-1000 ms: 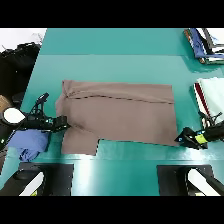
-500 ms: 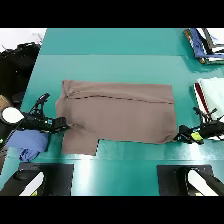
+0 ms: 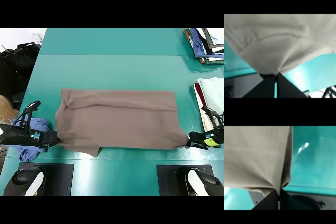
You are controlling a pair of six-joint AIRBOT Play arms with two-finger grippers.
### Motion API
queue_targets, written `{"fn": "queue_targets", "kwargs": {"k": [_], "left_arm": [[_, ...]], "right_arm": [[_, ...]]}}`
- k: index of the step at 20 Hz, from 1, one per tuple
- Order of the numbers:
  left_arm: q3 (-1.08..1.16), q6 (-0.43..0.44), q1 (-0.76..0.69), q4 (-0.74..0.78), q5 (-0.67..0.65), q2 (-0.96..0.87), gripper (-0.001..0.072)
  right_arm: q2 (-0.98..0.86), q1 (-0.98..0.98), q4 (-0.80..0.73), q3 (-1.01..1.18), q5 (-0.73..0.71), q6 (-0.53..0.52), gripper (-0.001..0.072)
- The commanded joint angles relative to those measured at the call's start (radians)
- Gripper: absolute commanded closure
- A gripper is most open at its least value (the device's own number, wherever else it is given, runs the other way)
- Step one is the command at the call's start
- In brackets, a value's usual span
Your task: Fold the shirts.
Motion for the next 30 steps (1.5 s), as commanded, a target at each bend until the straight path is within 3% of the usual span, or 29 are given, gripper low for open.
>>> {"fn": "queue_targets", "kwargs": {"k": [1,8,13,17,18,19,20,21,23,24,25,26,27,28,30], "left_arm": [[0.071,-0.006,0.0,0.002,0.037,0.005,0.0684],[0.204,0.172,0.0,0.002,0.411,-0.43,0.0682],[0.372,0.209,0.0,-0.001,0.53,-0.756,0.0681],[0.417,0.208,0.0,-0.002,0.615,-0.84,0.0677],[0.42,0.208,0.0,-0.002,0.623,-0.839,0.0482],[0.427,0.206,0.0,-0.002,0.623,-0.839,0.0124],[0.441,0.201,0.001,-0.002,0.601,-0.839,0.0021],[0.464,0.201,0.0,-0.002,0.558,-0.839,0.0106],[0.506,0.202,0.0,-0.005,0.476,-0.835,0.0105],[0.512,0.21,0.0,-0.028,0.454,-0.83,0.0216],[0.511,0.23,0.0,-0.055,0.442,-0.826,0.0541],[0.511,0.272,0.0,-0.101,0.437,-0.824,0.0671],[0.511,0.291,0.0,-0.15,0.439,-0.824,0.0671],[0.511,0.301,0.0,-0.199,0.442,-0.824,0.0671],[0.511,0.34,-0.011,-0.276,0.459,-0.824,0.0671]], "right_arm": [[0.04,0.0,-0.045,0.071,0.031,0.023,0.0697],[-0.367,0.113,-0.019,0.355,-0.208,0.021,0.0697],[-0.674,0.176,0.086,0.564,-0.266,0.021,0.0695],[-0.808,0.159,0.195,0.708,-0.289,0.013,0.0692],[-0.832,0.154,0.214,0.74,-0.288,0.003,0.0619],[-0.848,0.142,0.247,0.761,-0.288,-0.014,0.0432],[-0.856,0.129,0.282,0.775,-0.281,-0.036,0.0344],[-0.854,0.111,0.306,0.777,-0.263,-0.064,0.0344],[-0.84,0.062,0.311,0.776,-0.209,-0.103,0.0344],[-0.835,0.032,0.314,0.776,-0.177,-0.13,0.0344],[-0.833,0.0,0.314,0.776,-0.143,-0.148,0.0343],[-0.834,-0.034,0.314,0.775,-0.117,-0.15,0.0342],[-0.833,-0.065,0.315,0.762,-0.112,-0.151,0.0292],[-0.831,-0.097,0.322,0.732,-0.113,-0.151,0.0176],[-0.832,-0.146,0.322,0.637,-0.129,-0.153,0.0158]]}}
